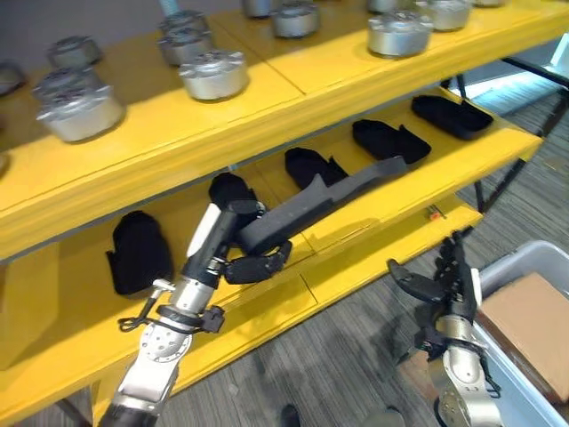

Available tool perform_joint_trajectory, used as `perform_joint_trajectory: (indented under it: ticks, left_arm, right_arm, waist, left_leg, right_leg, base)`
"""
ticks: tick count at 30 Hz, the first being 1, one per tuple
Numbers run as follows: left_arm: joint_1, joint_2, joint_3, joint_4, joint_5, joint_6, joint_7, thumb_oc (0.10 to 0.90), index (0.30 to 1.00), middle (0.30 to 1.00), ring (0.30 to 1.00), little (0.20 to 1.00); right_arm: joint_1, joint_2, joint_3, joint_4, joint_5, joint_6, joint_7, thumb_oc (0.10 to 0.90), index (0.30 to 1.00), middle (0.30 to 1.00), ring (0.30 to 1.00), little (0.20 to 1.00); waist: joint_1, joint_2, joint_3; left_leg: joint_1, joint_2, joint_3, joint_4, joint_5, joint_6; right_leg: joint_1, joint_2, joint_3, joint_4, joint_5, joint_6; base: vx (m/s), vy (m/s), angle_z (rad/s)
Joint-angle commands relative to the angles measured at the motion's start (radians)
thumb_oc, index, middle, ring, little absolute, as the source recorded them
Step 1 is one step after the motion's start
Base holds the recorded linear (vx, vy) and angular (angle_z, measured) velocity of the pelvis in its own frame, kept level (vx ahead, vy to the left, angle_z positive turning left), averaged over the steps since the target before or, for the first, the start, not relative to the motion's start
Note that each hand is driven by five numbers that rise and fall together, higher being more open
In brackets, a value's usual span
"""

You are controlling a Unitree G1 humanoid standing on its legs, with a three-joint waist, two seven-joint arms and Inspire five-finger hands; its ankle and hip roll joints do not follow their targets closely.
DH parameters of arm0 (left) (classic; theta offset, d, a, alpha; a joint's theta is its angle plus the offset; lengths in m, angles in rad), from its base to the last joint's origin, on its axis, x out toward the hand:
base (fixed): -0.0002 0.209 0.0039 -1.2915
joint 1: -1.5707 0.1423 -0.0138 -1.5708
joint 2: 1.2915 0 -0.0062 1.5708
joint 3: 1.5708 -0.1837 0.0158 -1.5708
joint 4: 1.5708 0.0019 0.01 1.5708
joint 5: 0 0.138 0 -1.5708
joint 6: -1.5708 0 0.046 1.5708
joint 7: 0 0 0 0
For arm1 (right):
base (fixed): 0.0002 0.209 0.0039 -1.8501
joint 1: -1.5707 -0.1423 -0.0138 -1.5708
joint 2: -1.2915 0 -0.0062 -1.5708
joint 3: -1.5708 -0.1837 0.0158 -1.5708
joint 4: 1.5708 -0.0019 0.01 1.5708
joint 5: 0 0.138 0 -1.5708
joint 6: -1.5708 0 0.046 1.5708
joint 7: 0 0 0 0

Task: Move parts from the plastic box to the shelf.

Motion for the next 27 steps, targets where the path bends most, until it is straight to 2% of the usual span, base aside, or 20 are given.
perform_joint_trajectory:
  ticks: [1,4,5,12,27]
  left_arm:
    - [-0.128,-0.006,0.091,-0.113,-0.074,-0.071,0.069,0.4,0.3,0.3,0.3,0.3]
    - [-0.09,-0.022,0.11,-0.125,-0.067,-0.089,0.058,0.4,0.3,0.3,0.3,0.3]
    - [-0.062,-0.031,0.123,-0.131,-0.047,-0.103,0.074,0.4,0.3,0.3,0.3,0.3]
    - [-0.021,-0.039,0.158,-0.124,-0.056,-0.103,0.083,0.4,0.3,0.3,0.3,0.3]
    - [-0.01,-0.047,0.155,-0.096,-0.066,-0.106,0.063,0.4,0.3,0.3,0.3,0.3]
  right_arm:
    - [-0.123,-0.045,-0.023,-0.109,-0.044,-0.102,0.032,0.9,1.0,1.0,1.0,1.0]
    - [-0.158,-0.073,0.005,-0.089,-0.025,-0.06,0.052,0.9,1.0,1.0,1.0,1.0]
    - [-0.179,-0.087,0.018,-0.074,-0.009,-0.044,0.073,0.9,1.0,1.0,1.0,1.0]
    - [-0.193,-0.09,0.039,-0.058,0.049,-0.013,0.106,0.9,1.0,1.0,1.0,1.0]
    - [-0.192,-0.091,0.052,-0.061,0.077,-0.005,0.146,0.9,1.0,1.0,1.0,1.0]
  waist:
    - [0.006,-0.004,-0.049]
    - [0.036,-0.013,-0.049]
    - [0.058,-0.019,-0.049]
    - [0.08,-0.022,-0.047]
    - [0.084,-0.036,-0.052]
  left_leg:
    - [0.097,0.015,0.119,-0.008,-0.1,-0.023]
    - [0.098,0.025,0.081,-0.008,-0.102,-0.038]
    - [0.097,0.036,0.064,-0.008,-0.099,-0.049]
    - [0.092,0.048,0.045,-0.008,-0.09,-0.059]
    - [0.092,0.057,0.052,-0.008,-0.09,-0.06]
  right_leg:
    - [0.017,0.051,-0.069,-0.061,0.138,-0.029]
    - [0.045,0.055,-0.064,-0.106,0.137,-0.042]
    - [0.058,0.057,-0.079,-0.115,0.129,-0.052]
    - [0.072,0.058,-0.102,-0.119,0.116,-0.064]
    - [0.082,0.057,-0.104,-0.139,0.126,-0.061]
  base:
    - [-0.02,-0.176,1.08]
    - [-0.02,-0.2,0.37]
    - [0.01,-0.187,0.28]
    - [0.01,-0.044,0.14]
    - [0.01,-0.001,0.05]
